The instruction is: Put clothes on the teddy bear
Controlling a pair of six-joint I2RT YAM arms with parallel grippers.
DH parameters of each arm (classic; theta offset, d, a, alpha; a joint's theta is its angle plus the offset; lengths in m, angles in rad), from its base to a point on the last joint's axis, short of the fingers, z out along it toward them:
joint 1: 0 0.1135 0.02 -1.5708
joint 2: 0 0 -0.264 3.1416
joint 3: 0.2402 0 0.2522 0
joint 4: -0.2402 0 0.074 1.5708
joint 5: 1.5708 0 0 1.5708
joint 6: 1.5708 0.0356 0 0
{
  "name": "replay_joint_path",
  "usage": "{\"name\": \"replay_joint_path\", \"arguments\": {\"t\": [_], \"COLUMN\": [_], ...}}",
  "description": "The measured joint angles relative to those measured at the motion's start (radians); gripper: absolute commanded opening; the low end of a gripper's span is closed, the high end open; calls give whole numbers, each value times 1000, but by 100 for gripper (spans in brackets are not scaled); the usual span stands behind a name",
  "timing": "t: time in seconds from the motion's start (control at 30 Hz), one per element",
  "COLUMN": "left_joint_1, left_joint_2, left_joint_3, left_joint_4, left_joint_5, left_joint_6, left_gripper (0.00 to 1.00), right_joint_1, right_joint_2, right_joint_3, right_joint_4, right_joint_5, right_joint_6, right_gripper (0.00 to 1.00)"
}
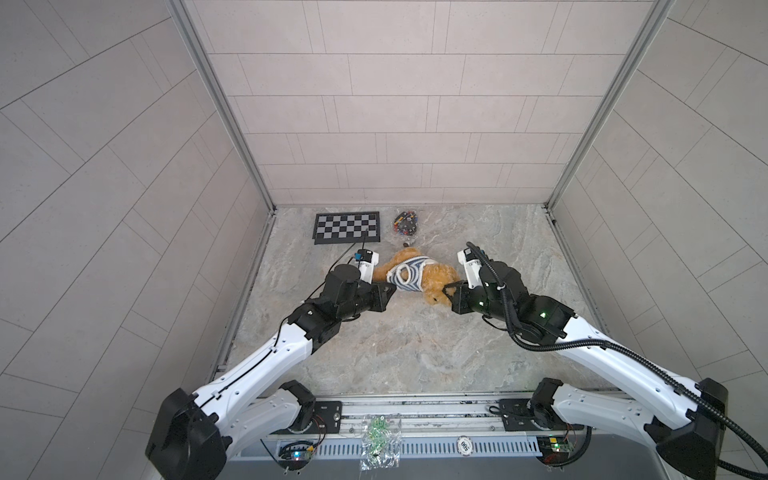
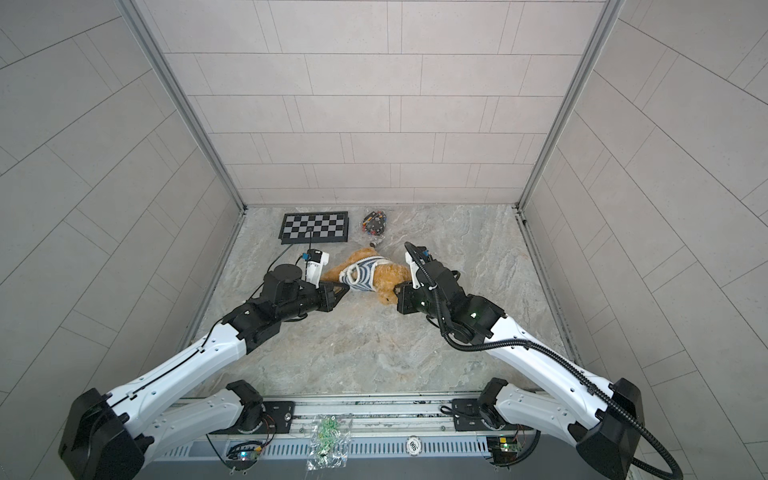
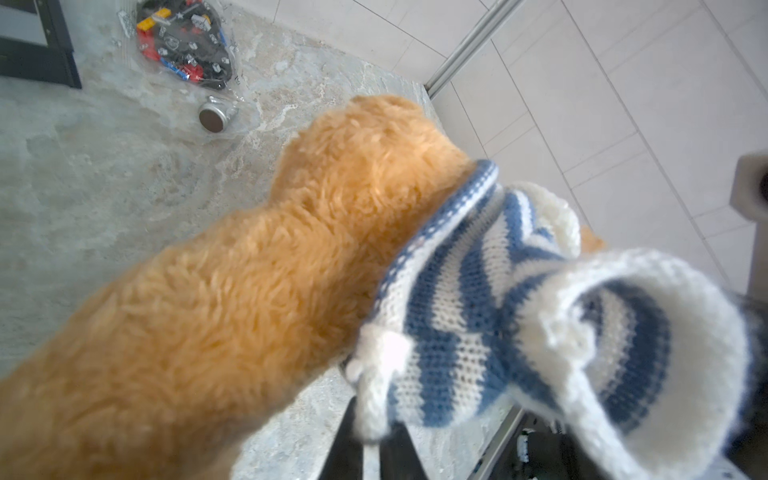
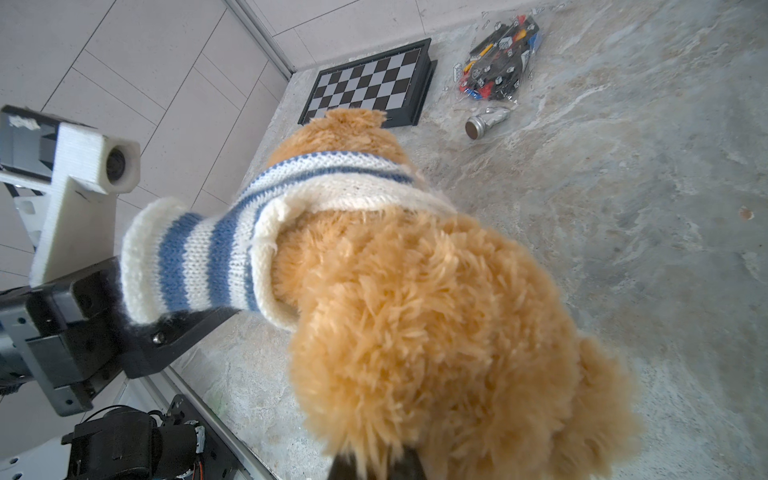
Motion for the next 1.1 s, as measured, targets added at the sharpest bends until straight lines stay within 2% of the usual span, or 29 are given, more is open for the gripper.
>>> {"name": "replay_joint_path", "arguments": {"t": [0.23, 0.5, 0.93, 1.1], "left_joint_1": [8, 66, 69, 68], "left_joint_2": [-12, -52, -60, -55], "left_joint_3": [0, 0, -2, -3], "left_joint_4": [-22, -58, -117, -106], "left_joint_5": [-41, -51, -89, -58], "left_joint_6": [9, 14, 64, 73], "left_gripper": [0, 0, 0, 0], "right_joint_1": [-27, -85, -99, -103], "right_joint_2": [-7, -50, -60, -65], "right_joint_3": [23, 24, 25, 24], "right_joint_4": [-21, -50, -56, -55], "right_joint_5": [-42, -114, -161, -167], "right_joint_6": [-19, -31, -33, -33], "right_gripper": [0, 0, 0, 0]}}
